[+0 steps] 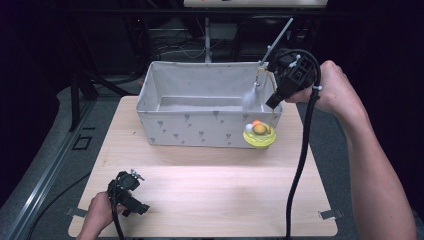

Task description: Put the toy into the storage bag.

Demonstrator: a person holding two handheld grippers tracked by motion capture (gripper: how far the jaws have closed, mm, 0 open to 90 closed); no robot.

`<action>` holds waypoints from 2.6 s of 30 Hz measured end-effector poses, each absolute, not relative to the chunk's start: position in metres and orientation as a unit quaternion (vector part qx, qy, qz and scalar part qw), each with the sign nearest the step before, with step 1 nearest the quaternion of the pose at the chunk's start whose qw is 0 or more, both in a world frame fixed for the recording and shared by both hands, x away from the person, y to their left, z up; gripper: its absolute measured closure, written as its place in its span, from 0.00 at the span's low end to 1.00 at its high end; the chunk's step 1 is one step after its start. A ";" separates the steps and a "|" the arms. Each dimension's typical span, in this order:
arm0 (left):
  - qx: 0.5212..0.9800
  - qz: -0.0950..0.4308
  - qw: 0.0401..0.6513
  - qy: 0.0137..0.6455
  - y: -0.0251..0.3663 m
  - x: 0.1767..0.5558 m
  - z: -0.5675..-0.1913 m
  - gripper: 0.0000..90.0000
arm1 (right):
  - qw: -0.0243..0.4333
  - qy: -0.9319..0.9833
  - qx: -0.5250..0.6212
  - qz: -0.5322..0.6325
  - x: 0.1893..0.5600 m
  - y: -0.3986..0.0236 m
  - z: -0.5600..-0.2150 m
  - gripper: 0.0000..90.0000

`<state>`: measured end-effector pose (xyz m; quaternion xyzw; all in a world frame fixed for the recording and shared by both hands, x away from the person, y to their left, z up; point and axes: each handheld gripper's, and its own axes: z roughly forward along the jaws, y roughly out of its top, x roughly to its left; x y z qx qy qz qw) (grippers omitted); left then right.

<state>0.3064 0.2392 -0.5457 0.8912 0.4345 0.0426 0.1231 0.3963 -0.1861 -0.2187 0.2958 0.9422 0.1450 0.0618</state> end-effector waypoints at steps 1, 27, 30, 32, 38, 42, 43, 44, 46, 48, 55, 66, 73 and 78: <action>0.891 0.041 0.124 0.435 0.239 0.306 -0.546 0.00 | 0.062 0.943 0.295 0.144 0.397 -0.186 -0.216 0.98; 0.890 0.041 0.124 0.436 0.241 0.306 -0.546 0.00 | 0.080 0.930 0.320 0.161 0.420 -0.188 -0.167 0.98; 0.891 0.040 0.124 0.436 0.241 0.306 -0.546 0.00 | 0.080 0.929 0.324 0.161 0.424 -0.190 -0.163 0.98; 0.891 0.040 0.124 0.436 0.241 0.306 -0.546 0.00 | 0.081 0.926 0.329 0.165 0.427 -0.192 -0.161 0.98; 0.890 0.039 0.125 0.436 0.241 0.306 -0.546 0.00 | 0.081 0.919 0.347 0.171 0.438 -0.199 -0.155 0.98; 0.890 0.039 0.125 0.436 0.241 0.306 -0.546 0.00 | 0.085 0.915 0.353 0.175 0.445 -0.201 -0.153 0.98; 0.890 0.039 0.125 0.436 0.241 0.306 -0.546 0.00 | 0.084 0.914 0.357 0.176 0.447 -0.200 -0.153 0.98; 0.890 0.039 0.125 0.436 0.241 0.306 -0.546 0.00 | 0.085 0.912 0.360 0.177 0.448 -0.199 -0.153 0.98; 0.890 0.039 0.125 0.436 0.241 0.306 -0.546 0.00 | 0.088 0.912 0.362 0.172 0.452 -0.199 -0.152 0.98; 0.891 0.039 0.125 0.435 0.241 0.306 -0.546 0.01 | 0.093 0.909 0.367 0.175 0.455 -0.198 -0.151 0.98; 0.891 0.040 0.126 0.435 0.241 0.306 -0.546 0.01 | 0.100 0.903 0.379 0.177 0.466 -0.194 -0.147 0.98; 0.891 0.040 0.126 0.434 0.242 0.307 -0.546 0.01 | 0.112 0.895 0.393 0.181 0.482 -0.189 -0.152 0.98; 0.891 0.040 0.126 0.434 0.241 0.307 -0.546 0.01 | 0.113 0.889 0.402 0.190 0.489 -0.191 -0.158 0.98; 0.891 0.040 0.126 0.434 0.242 0.307 -0.545 0.01 | 0.110 0.888 0.405 0.189 0.496 -0.191 -0.168 0.98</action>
